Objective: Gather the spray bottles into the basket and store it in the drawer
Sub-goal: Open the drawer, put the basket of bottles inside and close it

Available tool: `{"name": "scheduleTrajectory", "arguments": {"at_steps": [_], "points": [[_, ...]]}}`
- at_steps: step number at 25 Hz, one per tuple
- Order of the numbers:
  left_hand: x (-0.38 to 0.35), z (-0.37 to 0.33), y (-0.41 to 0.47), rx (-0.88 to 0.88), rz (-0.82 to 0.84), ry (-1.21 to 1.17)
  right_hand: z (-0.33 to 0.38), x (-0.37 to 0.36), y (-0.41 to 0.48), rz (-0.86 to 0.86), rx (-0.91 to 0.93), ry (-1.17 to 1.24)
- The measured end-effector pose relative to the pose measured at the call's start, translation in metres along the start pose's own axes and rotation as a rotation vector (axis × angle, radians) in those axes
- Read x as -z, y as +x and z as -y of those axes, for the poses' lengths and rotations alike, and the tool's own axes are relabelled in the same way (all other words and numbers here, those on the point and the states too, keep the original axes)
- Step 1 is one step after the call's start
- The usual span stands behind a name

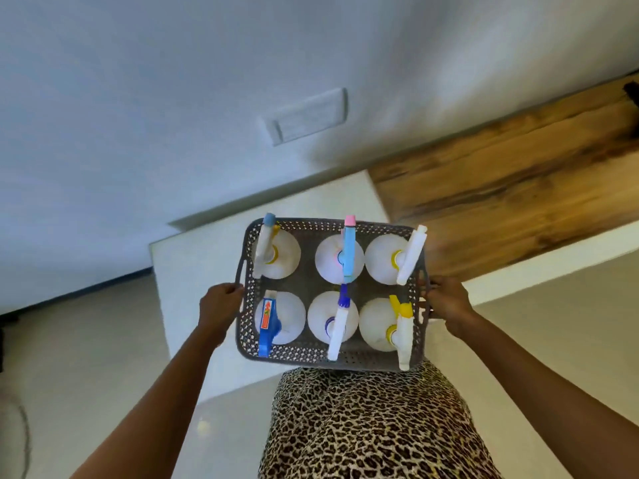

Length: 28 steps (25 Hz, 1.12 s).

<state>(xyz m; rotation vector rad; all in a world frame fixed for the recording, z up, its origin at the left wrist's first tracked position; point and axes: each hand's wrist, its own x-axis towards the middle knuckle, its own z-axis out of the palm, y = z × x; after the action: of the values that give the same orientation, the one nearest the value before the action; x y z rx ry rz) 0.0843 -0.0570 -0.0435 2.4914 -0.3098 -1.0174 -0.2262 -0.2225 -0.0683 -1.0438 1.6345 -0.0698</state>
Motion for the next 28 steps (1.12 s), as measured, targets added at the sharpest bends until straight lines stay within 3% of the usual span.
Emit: {"name": "scheduleTrajectory", "arguments": {"at_steps": [10, 18, 28], "points": [[0.033, 0.14, 0.023, 0.238, -0.012, -0.15, 0.004, -0.124, 0.018, 0.053, 0.106, -0.303], [0.019, 0.151, 0.053, 0.26, 0.031, -0.235, 0.015, -0.145, 0.052, 0.04, 0.13, -0.421], [0.023, 0.153, 0.044, 0.187, 0.087, -0.223, 0.009, -0.151, 0.032, -0.063, 0.225, -0.464]]}}
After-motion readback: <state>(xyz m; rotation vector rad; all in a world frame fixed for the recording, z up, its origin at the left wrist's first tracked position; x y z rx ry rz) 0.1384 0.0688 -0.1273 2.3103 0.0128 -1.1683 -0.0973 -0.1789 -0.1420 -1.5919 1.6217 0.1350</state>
